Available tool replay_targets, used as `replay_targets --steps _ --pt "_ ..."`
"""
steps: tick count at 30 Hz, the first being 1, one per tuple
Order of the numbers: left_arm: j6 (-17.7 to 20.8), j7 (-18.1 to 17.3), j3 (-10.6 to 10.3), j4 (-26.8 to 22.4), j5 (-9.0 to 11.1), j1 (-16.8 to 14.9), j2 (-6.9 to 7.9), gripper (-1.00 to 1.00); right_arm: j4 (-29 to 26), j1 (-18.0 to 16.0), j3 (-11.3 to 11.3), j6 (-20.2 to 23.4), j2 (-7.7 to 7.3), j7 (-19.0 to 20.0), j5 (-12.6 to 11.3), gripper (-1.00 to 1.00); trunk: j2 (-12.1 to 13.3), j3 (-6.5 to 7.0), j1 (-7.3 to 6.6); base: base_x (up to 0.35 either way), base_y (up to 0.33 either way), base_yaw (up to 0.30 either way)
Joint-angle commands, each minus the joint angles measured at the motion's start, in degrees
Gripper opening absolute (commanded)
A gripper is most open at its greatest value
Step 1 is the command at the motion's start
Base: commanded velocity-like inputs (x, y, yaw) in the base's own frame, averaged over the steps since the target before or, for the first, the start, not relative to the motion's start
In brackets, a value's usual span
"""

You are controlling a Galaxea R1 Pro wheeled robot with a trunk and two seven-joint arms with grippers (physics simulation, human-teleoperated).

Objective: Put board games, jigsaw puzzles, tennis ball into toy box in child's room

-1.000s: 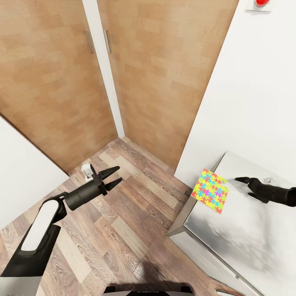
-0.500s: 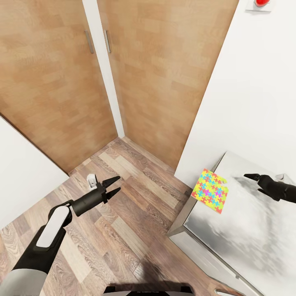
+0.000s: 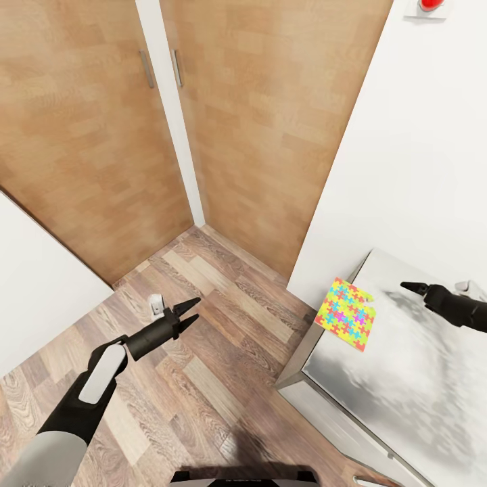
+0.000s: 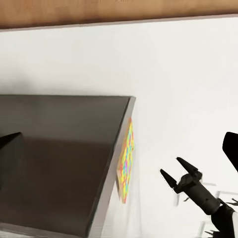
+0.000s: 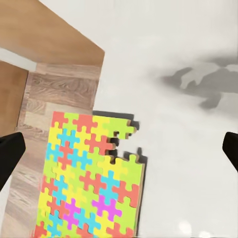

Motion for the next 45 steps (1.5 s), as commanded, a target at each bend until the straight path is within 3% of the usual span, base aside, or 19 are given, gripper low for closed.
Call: replay_targets --steps 1,22,36,45 --pt "-0.27 -0.30 -0.09 0.48 -0.26 -0.16 -0.14 1.00 -1.04 0.08 0.01 0.22 0.07 -0.62 -0.56 1.00 -0.09 -0.08 0.03 0.000 0.000 0.000" --pt "-2.56 -1.63 -0.30 2.39 -4.33 -0.61 -0.87 1.00 -6.58 0.59 0.77 0.44 0.98 -0.77 -0.57 1.00 -0.09 -0.08 0.03 0.021 0.086 -0.012" --pt "-3.76 -3.03 -0.31 3.44 -5.54 -0.56 -0.88 1.00 -7.11 0.65 2.16 0.43 1.06 -0.78 -0.52 1.00 -0.09 0.02 0.03 0.008 0.023 -0.195" --pt "-4.51 -6.94 -0.30 5.41 -6.80 -0.62 -0.84 1.00 -7.19 0.71 2.36 0.45 1.07 -0.78 -0.52 1.00 -0.09 0.21 0.03 0.001 0.004 -0.257"
